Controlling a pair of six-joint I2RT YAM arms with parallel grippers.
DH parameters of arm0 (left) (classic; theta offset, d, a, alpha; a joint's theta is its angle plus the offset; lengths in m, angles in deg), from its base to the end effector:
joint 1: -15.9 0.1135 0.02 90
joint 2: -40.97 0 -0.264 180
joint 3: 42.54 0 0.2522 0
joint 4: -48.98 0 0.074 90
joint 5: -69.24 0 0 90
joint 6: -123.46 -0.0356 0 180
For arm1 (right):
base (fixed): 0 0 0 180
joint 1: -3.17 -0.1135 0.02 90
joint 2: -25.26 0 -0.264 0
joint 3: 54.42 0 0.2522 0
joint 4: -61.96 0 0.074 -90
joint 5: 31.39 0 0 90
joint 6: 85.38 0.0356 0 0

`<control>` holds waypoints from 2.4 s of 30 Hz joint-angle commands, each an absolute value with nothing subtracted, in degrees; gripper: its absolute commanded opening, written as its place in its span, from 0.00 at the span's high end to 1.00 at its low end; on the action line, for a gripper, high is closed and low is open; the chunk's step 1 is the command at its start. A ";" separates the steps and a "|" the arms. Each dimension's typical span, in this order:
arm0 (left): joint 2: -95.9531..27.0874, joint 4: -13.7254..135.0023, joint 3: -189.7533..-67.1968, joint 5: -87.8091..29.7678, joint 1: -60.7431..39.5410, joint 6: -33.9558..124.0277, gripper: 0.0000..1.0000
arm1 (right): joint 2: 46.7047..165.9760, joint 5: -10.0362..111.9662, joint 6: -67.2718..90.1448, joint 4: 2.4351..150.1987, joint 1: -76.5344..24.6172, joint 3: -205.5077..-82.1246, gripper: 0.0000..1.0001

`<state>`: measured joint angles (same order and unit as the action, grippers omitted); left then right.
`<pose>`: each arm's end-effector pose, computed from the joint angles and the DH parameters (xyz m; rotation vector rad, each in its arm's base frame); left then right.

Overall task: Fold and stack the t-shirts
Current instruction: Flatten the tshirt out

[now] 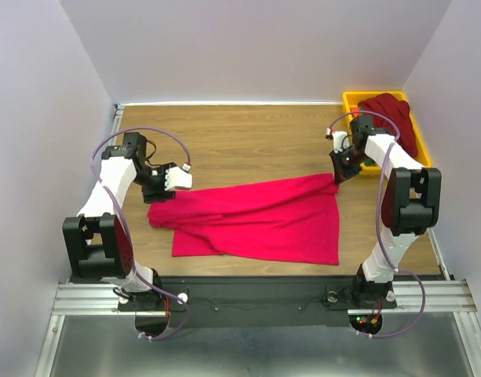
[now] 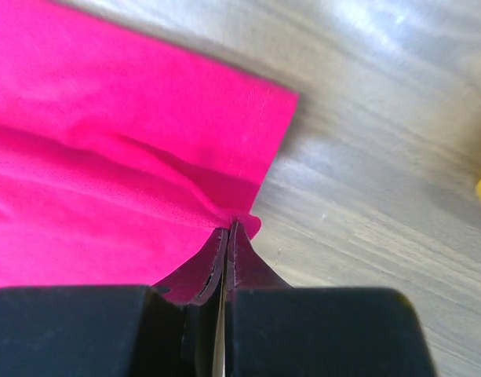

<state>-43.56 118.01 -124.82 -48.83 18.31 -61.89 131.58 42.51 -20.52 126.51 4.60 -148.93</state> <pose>0.2811 -0.0049 0.2666 1.9297 1.6876 -0.1030 0.3667 0.0007 0.2101 -0.6283 2.7600 0.3118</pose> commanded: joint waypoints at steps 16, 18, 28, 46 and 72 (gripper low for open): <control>-51.48 117.76 -121.07 -46.51 13.26 -53.48 0.75 | 137.23 39.44 -11.64 125.73 6.86 -160.99 1.00; -53.94 117.24 -125.10 -47.39 14.13 -50.58 0.99 | 138.28 39.79 -12.16 125.73 6.86 -161.61 0.99; -64.31 109.51 -141.38 -48.80 15.46 -36.35 1.00 | 141.97 39.18 -13.92 125.73 6.86 -164.16 1.00; -59.48 120.93 -135.59 -54.07 2.99 -51.89 0.49 | 141.54 35.31 -15.24 126.52 6.86 -160.03 0.99; -62.56 110.91 -127.85 -50.64 -4.32 -51.80 0.51 | 140.84 35.49 -16.56 128.02 6.86 -158.53 0.99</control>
